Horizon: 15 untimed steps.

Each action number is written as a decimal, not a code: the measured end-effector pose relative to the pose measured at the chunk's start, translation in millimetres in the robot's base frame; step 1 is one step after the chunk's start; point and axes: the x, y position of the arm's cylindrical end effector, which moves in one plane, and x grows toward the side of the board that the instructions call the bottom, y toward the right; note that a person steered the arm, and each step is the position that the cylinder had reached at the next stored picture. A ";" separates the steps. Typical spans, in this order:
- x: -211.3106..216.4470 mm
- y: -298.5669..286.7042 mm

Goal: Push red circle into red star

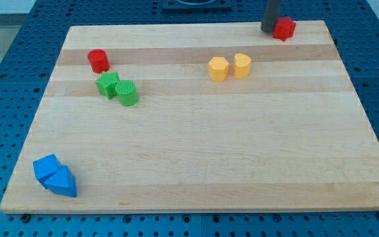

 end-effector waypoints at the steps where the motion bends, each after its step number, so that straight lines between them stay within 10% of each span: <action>1: 5.8 -87.4; 5: 82.3 -449.7; 7: 105.7 -422.8; 10: 72.9 -229.7; 15: 102.6 -214.2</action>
